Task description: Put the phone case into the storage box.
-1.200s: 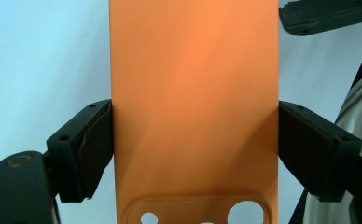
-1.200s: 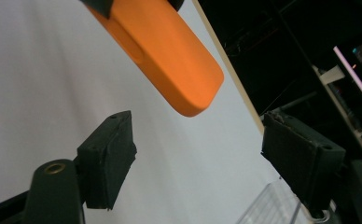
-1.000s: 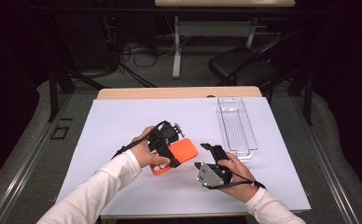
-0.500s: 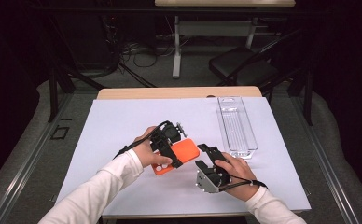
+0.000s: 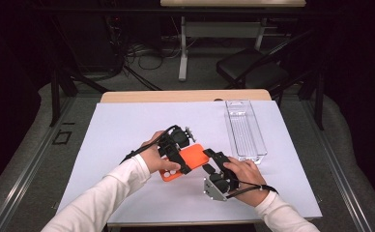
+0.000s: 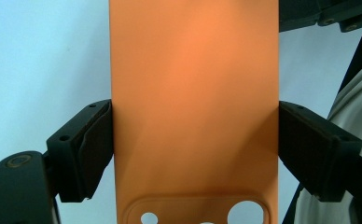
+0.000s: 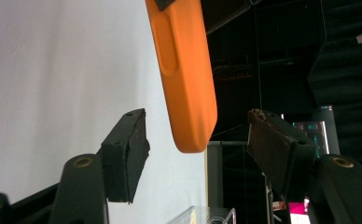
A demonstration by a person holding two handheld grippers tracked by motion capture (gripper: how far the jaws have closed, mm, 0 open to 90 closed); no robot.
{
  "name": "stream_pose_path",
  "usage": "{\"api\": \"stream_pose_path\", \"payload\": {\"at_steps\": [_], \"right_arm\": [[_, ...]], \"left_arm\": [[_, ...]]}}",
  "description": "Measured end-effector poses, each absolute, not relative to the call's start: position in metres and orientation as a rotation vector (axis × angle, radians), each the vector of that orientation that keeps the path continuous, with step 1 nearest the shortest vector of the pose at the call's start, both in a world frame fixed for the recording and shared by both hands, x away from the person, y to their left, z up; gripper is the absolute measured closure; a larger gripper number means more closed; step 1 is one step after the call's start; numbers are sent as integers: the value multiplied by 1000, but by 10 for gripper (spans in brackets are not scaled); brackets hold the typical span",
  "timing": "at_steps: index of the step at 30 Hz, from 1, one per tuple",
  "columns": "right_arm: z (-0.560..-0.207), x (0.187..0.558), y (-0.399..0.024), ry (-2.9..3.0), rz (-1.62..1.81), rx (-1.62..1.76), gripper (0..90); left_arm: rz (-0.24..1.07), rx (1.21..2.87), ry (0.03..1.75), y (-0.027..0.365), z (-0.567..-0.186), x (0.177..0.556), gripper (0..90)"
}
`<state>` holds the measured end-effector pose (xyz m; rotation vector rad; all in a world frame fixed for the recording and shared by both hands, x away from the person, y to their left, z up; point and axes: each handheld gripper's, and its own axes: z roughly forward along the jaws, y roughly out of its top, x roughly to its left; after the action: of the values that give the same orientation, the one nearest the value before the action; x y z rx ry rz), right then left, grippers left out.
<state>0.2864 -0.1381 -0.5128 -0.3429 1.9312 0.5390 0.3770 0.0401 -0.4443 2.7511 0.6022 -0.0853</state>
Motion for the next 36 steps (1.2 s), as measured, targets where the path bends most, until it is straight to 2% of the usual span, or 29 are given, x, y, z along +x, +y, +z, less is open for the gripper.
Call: {"api": "stream_pose_path", "payload": {"at_steps": [22, 29, 36], "right_arm": [[-518, 291, -133, 1949, 515, -347, 492], [-520, 290, -131, 1928, 487, -372, 579], [-523, 290, -130, 1905, 468, -388, 623]], "left_arm": [[-107, 2768, 546, 23, -447, 371, 158], [-111, 2776, 523, 18, -446, 369, 158], [-113, 2778, 519, 16, -446, 369, 158]]}}
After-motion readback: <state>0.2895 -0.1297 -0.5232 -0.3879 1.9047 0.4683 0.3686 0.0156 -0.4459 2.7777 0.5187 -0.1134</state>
